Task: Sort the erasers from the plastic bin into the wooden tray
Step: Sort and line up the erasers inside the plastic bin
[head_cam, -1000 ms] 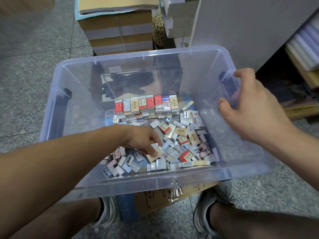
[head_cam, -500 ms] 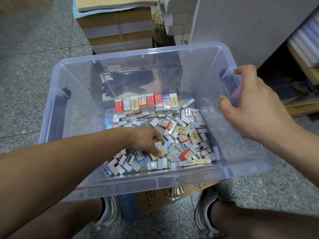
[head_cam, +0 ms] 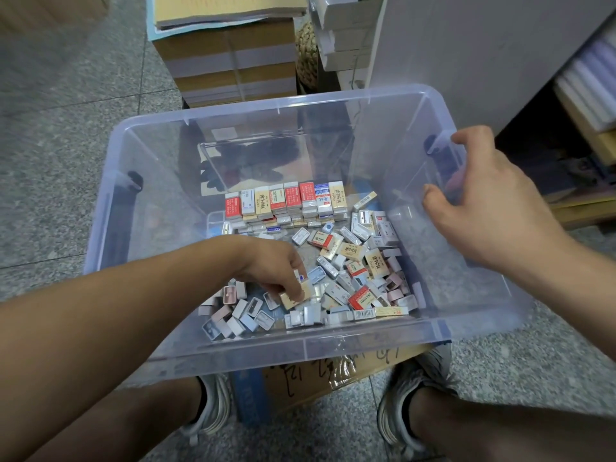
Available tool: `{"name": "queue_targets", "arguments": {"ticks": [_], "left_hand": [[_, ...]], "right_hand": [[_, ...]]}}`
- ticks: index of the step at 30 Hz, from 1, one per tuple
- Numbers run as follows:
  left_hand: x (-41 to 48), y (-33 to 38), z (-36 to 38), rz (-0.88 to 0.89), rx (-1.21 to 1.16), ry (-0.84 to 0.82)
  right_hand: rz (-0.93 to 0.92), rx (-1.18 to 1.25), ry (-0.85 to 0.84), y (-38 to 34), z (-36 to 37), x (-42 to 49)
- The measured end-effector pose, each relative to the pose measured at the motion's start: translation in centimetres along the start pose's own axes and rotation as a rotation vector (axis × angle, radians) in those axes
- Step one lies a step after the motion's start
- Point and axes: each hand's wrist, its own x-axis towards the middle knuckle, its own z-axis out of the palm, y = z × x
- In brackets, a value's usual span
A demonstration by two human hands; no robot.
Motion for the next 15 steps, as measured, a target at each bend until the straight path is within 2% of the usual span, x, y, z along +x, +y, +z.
{"name": "queue_targets", "arguments": {"ticks": [7,12,15], "left_hand": [[-0.3,-0.77,-1.01,-0.027,-0.086,-0.11],[-0.02,-0.48,-0.3,-0.006,0.125,-0.154],[0.48,-0.86,-0.35,-0.024,0.141,-0.154]], "right_hand": [[-0.003,0.016,-0.008,0.05,-0.03,-0.08],[0.002,0.018,-0.007,0.01,-0.02,-0.15],[0.005,0.019,-0.007,-0.05,-0.06,-0.12]]}}
